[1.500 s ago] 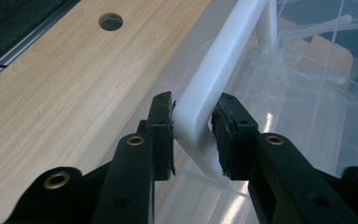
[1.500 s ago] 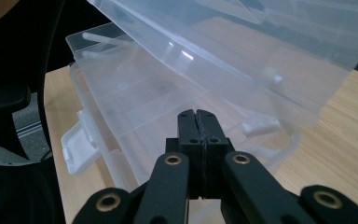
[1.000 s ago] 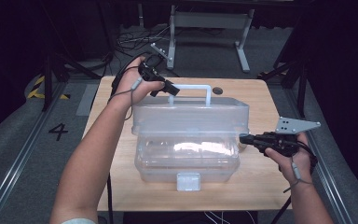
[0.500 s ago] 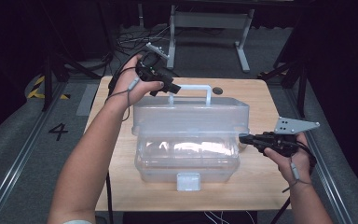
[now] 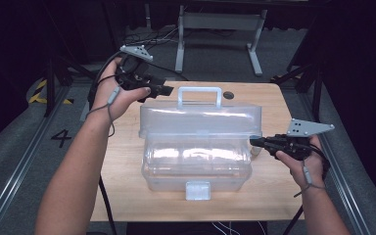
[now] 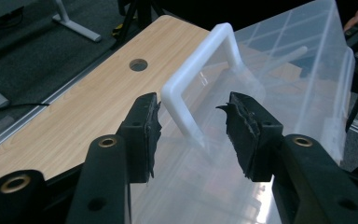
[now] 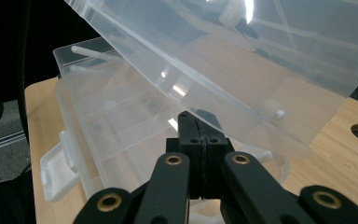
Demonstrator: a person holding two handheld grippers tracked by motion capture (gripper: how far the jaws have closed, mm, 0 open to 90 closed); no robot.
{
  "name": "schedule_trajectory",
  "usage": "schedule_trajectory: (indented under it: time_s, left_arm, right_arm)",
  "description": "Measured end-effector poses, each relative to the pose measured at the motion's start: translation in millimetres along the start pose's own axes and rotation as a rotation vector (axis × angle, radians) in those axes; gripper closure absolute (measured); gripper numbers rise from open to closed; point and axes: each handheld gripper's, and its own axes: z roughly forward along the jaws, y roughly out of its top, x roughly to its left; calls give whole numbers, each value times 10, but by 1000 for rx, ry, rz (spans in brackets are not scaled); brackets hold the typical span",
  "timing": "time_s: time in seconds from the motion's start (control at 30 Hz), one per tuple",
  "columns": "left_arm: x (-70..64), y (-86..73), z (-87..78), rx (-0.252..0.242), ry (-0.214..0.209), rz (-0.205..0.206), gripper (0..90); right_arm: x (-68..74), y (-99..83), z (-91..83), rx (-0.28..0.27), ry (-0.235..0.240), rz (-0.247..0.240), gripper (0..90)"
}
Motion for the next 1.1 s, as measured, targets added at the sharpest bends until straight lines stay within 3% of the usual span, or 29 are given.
schedule_trajectory:
  time_s: [0.13, 0.23, 0.5, 0.6, 0.9, 1.1]
  left_arm:
    - [-52, -88, -129, -7, 9, 3, 555]
    - [-126, -254, -301, -7, 47, -4, 558]
    - [-158, -608, -552, -31, 52, -33, 574]
    - [-144, -676, -589, -43, 55, -44, 575]
    - [-29, -1116, -628, -83, 51, -151, 582]
    - [-59, -1264, -537, -85, 36, -160, 624]
  right_arm:
    - [-16, 16, 12, -12, -7, -2, 900]
    - [-23, 33, 16, -15, -14, -7, 900]
    - [-44, 76, 77, -12, -26, -14, 900]
    - [-54, 97, 94, -13, -35, -13, 900]
    - [-128, 174, 136, -40, -56, 0, 900]
    - [-146, 201, 148, -58, -76, 11, 900]
